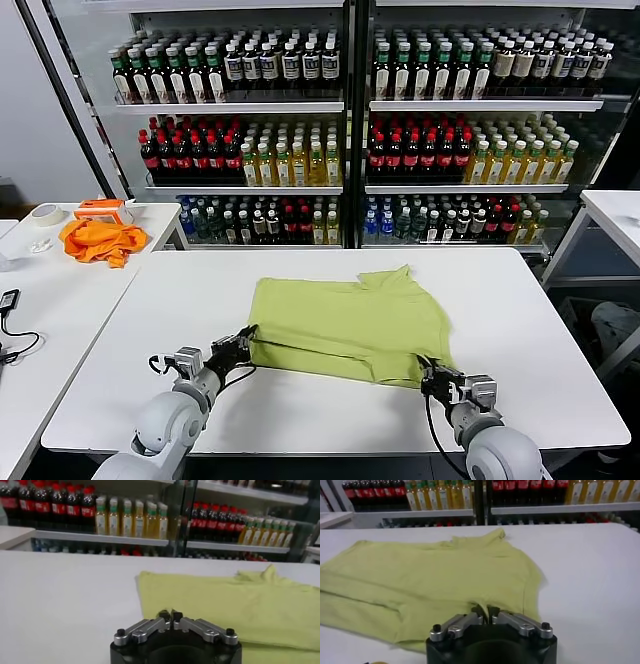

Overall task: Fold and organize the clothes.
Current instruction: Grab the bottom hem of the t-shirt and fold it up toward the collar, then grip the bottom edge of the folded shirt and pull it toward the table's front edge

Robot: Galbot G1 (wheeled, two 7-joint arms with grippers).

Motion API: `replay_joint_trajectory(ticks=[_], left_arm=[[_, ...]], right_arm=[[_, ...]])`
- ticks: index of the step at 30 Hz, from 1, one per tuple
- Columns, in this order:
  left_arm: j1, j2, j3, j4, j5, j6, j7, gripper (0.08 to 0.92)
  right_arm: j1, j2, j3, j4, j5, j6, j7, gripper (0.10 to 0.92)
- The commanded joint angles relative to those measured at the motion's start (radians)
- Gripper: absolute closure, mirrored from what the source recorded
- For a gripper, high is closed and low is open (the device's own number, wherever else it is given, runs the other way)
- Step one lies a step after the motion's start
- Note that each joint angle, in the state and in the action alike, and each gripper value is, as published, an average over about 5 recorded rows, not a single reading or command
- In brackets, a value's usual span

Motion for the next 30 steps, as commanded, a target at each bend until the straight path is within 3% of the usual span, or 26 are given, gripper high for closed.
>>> replay_joint_trajectory(ticks=[1, 10, 14, 18, 22, 26, 30], left_arm=[[-0.018, 0.001, -0.008, 0.034, 0.005, -0.016, 0.001, 0.687], [0.054, 0.034, -0.064, -0.107, -0.074, 0.002, -0.017, 0.444], [0.108, 0.024, -0.062, -0.184, -0.047, 0.048, -0.028, 0.332], [0.121, 0.013, -0.035, -0.175, -0.027, 0.112, -0.048, 0.221], [0.116, 0.002, -0.025, -0.158, -0.016, 0.161, -0.076, 0.181], [0.104, 0.002, -0.021, -0.146, -0.008, 0.193, -0.097, 0.185], [0.11, 0.006, -0.004, -0.144, 0.007, 0.212, -0.103, 0.276]], right_arm=[[-0.034, -0.023, 0.059, 0.072, -0.005, -0.014, -0.003, 0.511], [-0.16, -0.085, 0.165, 0.088, -0.041, 0.02, -0.071, 0.258], [-0.168, -0.071, 0.158, 0.07, -0.043, 0.028, -0.053, 0.208], [-0.158, -0.053, 0.134, 0.049, -0.036, 0.037, -0.05, 0.203], [-0.155, -0.046, 0.122, 0.041, -0.003, 0.04, -0.051, 0.218], [-0.152, -0.043, 0.111, 0.027, 0.002, 0.042, -0.046, 0.31], [-0.15, -0.04, 0.103, 0.021, 0.004, 0.043, -0.044, 0.431]])
